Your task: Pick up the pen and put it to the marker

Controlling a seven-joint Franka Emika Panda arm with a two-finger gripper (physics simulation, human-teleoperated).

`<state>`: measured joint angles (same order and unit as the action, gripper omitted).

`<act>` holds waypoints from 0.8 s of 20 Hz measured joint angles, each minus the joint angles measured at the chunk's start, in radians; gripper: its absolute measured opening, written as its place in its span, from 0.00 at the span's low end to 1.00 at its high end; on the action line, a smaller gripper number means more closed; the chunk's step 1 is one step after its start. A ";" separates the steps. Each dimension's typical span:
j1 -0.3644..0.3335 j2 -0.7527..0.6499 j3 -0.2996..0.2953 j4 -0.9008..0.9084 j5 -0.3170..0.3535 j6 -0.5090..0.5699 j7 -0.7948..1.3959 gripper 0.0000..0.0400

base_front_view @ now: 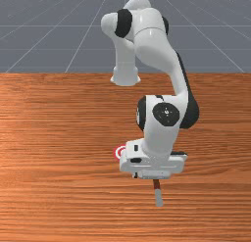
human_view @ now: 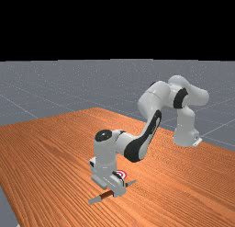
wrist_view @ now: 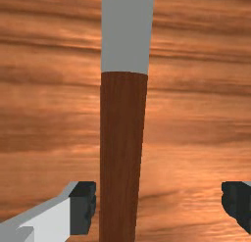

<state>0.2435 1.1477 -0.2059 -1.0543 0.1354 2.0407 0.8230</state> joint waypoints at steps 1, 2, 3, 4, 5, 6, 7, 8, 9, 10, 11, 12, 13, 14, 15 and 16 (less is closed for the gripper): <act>0.003 0.001 0.001 0.002 -0.002 0.000 0.001 0.80; 0.007 0.003 0.002 0.004 -0.003 0.001 0.003 0.70; 0.010 0.004 0.003 0.005 -0.004 0.002 0.004 0.62; 0.010 0.004 0.003 0.005 -0.004 0.002 0.003 0.51; 0.009 0.002 0.004 0.001 -0.004 0.001 0.000 0.37; 0.006 0.001 0.003 -0.002 -0.004 -0.003 -0.003 0.25; 0.004 -0.001 0.003 -0.004 -0.004 -0.008 -0.006 0.23; 0.002 -0.006 0.003 -0.008 -0.004 -0.012 -0.007 0.23; 0.001 -0.014 0.002 -0.010 -0.003 -0.015 -0.007 0.23; 0.001 -0.023 0.001 -0.014 -0.004 -0.018 -0.008 0.23; 0.003 -0.038 0.000 -0.029 -0.006 -0.021 -0.011 0.23; 0.006 -0.058 0.000 -0.055 -0.008 -0.022 -0.021 0.23; 0.009 -0.081 0.000 -0.089 -0.013 -0.021 -0.034 0.23; 0.013 -0.108 0.000 -0.132 -0.018 -0.018 -0.050 0.23; 0.016 -0.139 0.000 -0.182 -0.024 -0.012 -0.069 0.24; 0.019 -0.169 -0.001 -0.234 -0.031 -0.007 -0.088 0.23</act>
<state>0.2627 0.9784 -0.2072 -1.2887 0.1040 2.0333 0.7349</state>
